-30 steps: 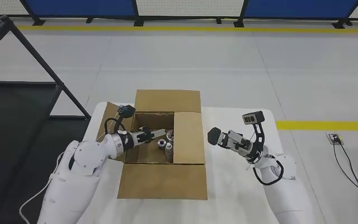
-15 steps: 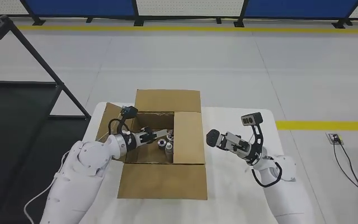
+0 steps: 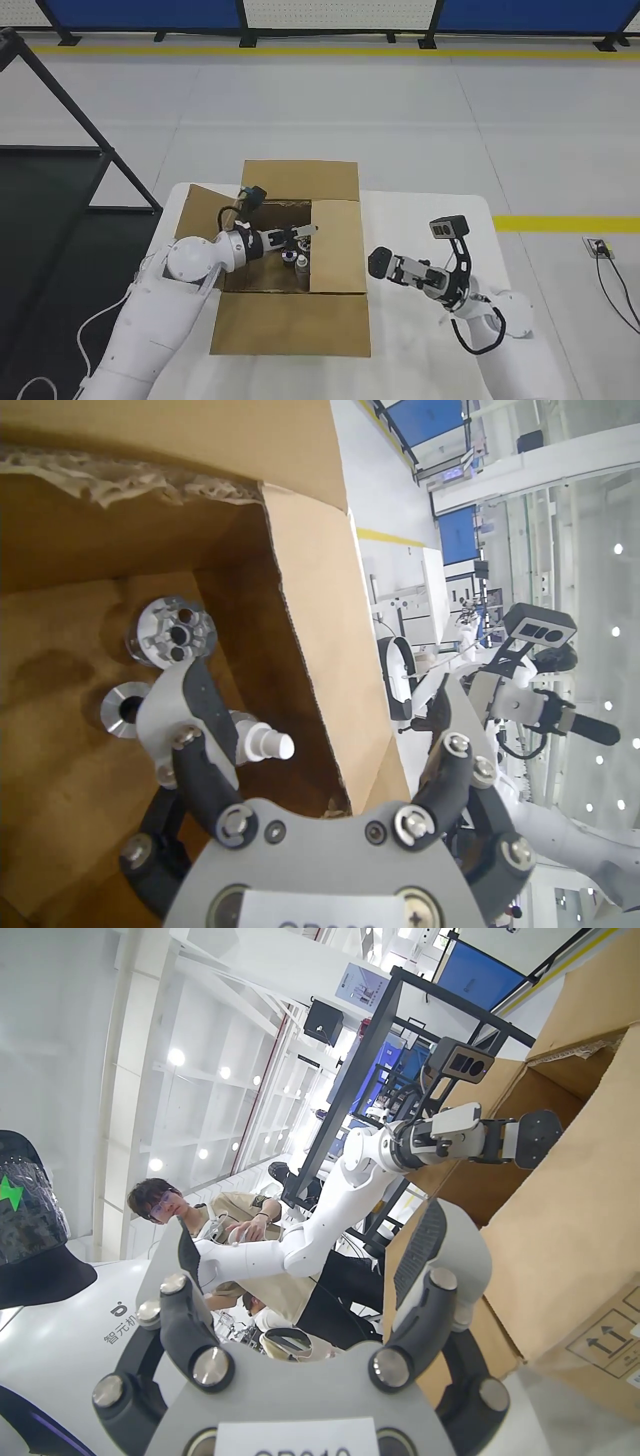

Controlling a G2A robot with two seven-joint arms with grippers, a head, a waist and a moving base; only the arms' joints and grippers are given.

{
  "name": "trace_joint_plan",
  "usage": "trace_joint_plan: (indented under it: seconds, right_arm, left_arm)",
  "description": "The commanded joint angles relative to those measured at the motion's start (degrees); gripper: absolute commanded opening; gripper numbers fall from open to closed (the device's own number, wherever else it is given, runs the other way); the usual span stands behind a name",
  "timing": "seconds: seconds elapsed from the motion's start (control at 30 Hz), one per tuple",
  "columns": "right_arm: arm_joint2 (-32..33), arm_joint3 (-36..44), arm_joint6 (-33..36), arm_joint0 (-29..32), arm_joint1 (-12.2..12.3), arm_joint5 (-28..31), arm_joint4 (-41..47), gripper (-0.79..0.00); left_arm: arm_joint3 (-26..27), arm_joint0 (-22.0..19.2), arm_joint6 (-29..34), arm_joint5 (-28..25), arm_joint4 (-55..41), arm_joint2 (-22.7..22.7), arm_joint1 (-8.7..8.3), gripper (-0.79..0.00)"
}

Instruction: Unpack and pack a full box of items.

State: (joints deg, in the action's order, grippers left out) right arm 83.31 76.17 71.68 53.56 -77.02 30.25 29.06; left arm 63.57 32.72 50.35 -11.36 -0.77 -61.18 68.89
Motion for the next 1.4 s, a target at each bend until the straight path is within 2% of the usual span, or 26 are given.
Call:
trace_joint_plan:
  seconds: [0.0, 0.37, 0.63, 0.73, 0.93, 1.13, 1.27, 1.37]
  right_arm:
    - [0.02, 0.33, -0.01, 0.37, 0.16, 0.18, 0.23, 0.0]
    - [-0.86, 1.29, -0.29, 1.19, 0.97, 0.97, 0.63, 0.0]
    - [-1.19, 2.48, -0.31, 1.86, 1.62, 1.27, 0.32, 0.0]
    - [-1.36, 2.88, -0.42, 2.09, 1.84, 1.45, 0.31, 0.0]
    - [-1.77, 3.75, -0.41, 2.4, 2.3, 1.73, -0.04, 0.0]
    - [-2.71, 6.03, 1.16, 2.9, 2.8, 1.2, 0.83, 0.0]
    - [-3.0, 9.05, 2.14, 4.0, 3.5, 0.22, 1.38, 0.0]
    - [-3.04, 11.01, 2.08, 5.18, 4.08, 0.28, 1.38, 0.0]
  left_arm:
    - [-1.68, -0.87, -0.43, -1.16, -1.6, 0.9, 0.5, 0.0]
    - [-6.57, -3.9, -2.51, -4.03, -5.18, 4.61, 2.65, 0.0]
    - [-7.71, -4.61, -3.05, -4.97, -5.49, 6.03, 3.51, 0.0]
    - [-6.7, -4.43, -2.88, -5.66, -6.1, 5.55, 3.5, 0.0]
    - [-1.14, -2.63, -2.51, -5.96, -5.88, 3.53, 2.8, 0.0]
    - [8.67, 0.36, -2.85, -4.14, -4.69, 1.39, 1.96, 0.0]
    - [14.78, 1.63, -3.82, -1.67, -3.28, 1.53, 1.86, 0.0]
    - [16.78, 1.35, -4.79, -0.18, -2.53, 2.7, 2.18, 0.0]
